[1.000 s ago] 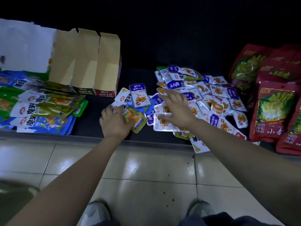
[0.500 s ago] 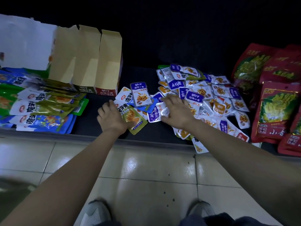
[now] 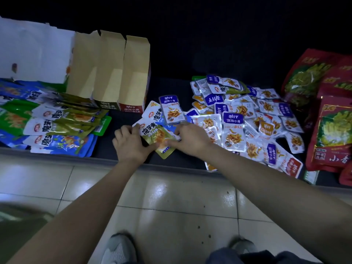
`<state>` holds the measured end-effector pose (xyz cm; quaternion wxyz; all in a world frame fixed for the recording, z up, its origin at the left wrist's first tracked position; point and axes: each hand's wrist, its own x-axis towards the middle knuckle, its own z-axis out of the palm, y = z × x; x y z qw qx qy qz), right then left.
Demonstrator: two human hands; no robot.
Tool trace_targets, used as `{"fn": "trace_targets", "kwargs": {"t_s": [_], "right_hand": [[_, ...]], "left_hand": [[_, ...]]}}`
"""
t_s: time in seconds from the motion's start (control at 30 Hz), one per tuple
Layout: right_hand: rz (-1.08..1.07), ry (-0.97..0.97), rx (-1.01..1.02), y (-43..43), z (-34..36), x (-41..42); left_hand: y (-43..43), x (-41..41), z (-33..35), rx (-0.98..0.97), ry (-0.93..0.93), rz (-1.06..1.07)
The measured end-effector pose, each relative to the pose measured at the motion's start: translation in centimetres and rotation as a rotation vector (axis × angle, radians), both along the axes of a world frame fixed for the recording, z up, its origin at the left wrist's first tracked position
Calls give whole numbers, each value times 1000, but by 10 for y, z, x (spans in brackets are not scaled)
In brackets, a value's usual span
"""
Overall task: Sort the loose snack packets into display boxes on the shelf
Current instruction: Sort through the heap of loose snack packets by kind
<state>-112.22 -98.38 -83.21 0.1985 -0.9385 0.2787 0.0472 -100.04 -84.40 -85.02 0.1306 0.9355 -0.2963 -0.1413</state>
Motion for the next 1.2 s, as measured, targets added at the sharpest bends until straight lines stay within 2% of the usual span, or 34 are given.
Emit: {"fn": "trace_targets", "kwargs": {"t_s": [0.1, 0.17, 0.23, 0.3, 0.33, 0.4, 0.47, 0.5, 0.57, 0.6, 0.67, 0.7, 0.77, 0.83, 0.9, 1.2], "right_hand": [[-27, 152, 15, 14, -4, 20], [-70, 159, 137, 12, -7, 27], [-179, 28, 487, 7, -7, 28], [-313, -176, 860, 5, 1, 25], [-357, -258, 954, 3, 6, 21], [-407, -363, 1017, -2, 14, 13], [-400, -390, 1049, -10, 22, 4], [-374, -382, 1064, -14, 24, -1], [-327, -371, 1012, -22, 28, -13], [-326, -378, 917, -27, 29, -20], [-352, -377, 581, -43, 26, -34], [-350, -316, 371, -53, 23, -41], [-301, -58, 27, -64, 16, -50], [-246, 132, -112, -64, 9, -52], [-262, 110, -115, -62, 3, -48], [-549, -414, 194, -66, 7, -31]], "left_hand": [[8, 4, 2, 31, -21, -33], [10, 5, 1, 41, -2, -16], [10, 5, 0, -32, -2, 35], [8, 4, 3, -207, 48, 145], [6, 3, 6, -332, 150, 226], [-2, -1, 17, -589, 499, 389], [-15, -10, 27, -747, 792, 400], [-23, -15, 30, -792, 855, 363], [-38, -24, 33, -855, 876, 337], [-44, -27, 34, -862, 865, 340], [-50, -26, 31, -833, 830, 329], [-50, -24, 28, -799, 803, 312], [-46, -21, 19, -711, 751, 298], [-40, -20, 13, -644, 709, 331], [-33, -19, 8, -613, 694, 344], [-24, -13, 2, -594, 665, 352]]}}
